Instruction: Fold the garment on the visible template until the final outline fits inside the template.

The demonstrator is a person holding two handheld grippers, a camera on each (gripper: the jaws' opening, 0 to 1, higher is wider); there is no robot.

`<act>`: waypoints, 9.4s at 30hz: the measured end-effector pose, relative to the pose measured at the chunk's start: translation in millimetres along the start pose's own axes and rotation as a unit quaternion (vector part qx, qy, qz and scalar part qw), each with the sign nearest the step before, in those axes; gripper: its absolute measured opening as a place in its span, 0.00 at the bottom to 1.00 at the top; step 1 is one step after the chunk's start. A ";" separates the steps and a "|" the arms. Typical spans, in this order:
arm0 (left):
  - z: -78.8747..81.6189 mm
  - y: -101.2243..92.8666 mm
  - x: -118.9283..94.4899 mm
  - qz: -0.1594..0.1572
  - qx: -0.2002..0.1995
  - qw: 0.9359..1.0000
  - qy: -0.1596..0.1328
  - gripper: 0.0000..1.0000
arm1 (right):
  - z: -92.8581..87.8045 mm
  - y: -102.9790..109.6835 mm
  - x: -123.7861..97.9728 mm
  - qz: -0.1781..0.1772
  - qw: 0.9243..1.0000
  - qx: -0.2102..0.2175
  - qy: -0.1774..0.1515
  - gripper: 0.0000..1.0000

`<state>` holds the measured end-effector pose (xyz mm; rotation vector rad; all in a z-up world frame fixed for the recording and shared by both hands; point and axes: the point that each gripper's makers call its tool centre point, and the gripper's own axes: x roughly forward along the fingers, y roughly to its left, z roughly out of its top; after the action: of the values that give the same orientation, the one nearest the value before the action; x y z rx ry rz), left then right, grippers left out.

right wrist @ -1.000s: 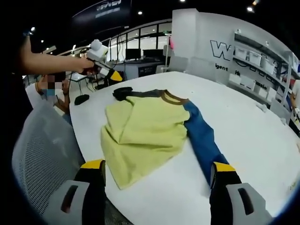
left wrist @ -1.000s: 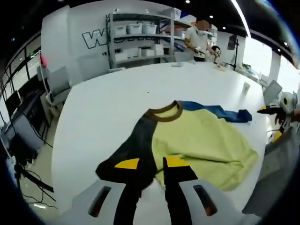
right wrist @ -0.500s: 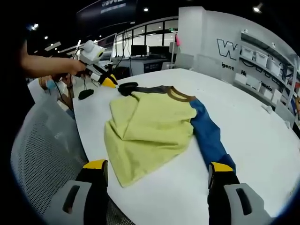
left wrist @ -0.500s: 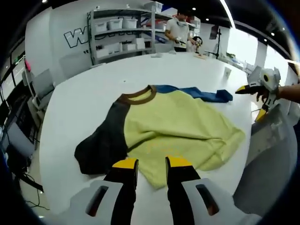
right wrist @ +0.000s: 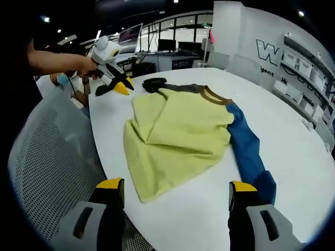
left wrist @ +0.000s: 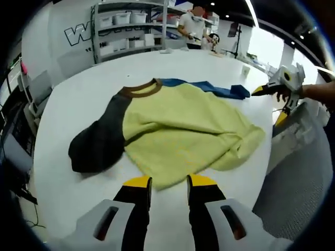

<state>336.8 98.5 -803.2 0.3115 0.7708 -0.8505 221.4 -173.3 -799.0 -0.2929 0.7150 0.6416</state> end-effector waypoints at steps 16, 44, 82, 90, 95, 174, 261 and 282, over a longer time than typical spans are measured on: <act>-9.2 5.5 15.5 -0.004 -0.010 1.000 0.017 0.20 | 0.0 19.8 18.3 0.050 0.998 -0.036 0.018 0.54; -8.5 1.3 16.3 -0.007 -0.015 1.000 0.023 0.03 | -26.6 32.8 37.0 0.092 0.987 -0.101 0.080 0.18; -22.0 2.5 31.7 0.004 0.032 0.998 0.059 0.07 | -34.7 15.5 29.7 0.070 0.992 -0.069 0.081 0.00; -8.7 8.2 13.3 0.021 0.003 0.999 0.027 0.05 | -34.2 11.7 26.6 0.059 0.990 -0.093 0.089 0.00; -3.2 14.7 0.5 0.036 0.001 0.999 0.024 0.05 | -35.2 5.2 20.7 0.055 0.991 -0.089 0.089 0.00; 16.1 18.2 57.0 -0.023 0.092 0.994 0.045 0.08 | -68.2 -22.1 -1.7 -0.010 0.992 0.064 0.108 0.12; -96.8 -47.1 -40.3 -0.072 -0.048 0.989 0.124 0.05 | -73.8 19.7 -15.6 0.059 0.988 0.069 0.124 0.00; -101.9 -72.2 -39.2 -0.095 -0.079 0.985 0.122 0.05 | -90.5 -2.4 -24.4 0.020 0.988 0.057 0.142 0.00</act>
<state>215.6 128.9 -842.2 0.2046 1.1044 -0.9336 162.4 -227.3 -847.8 -0.2682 1.0298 0.6004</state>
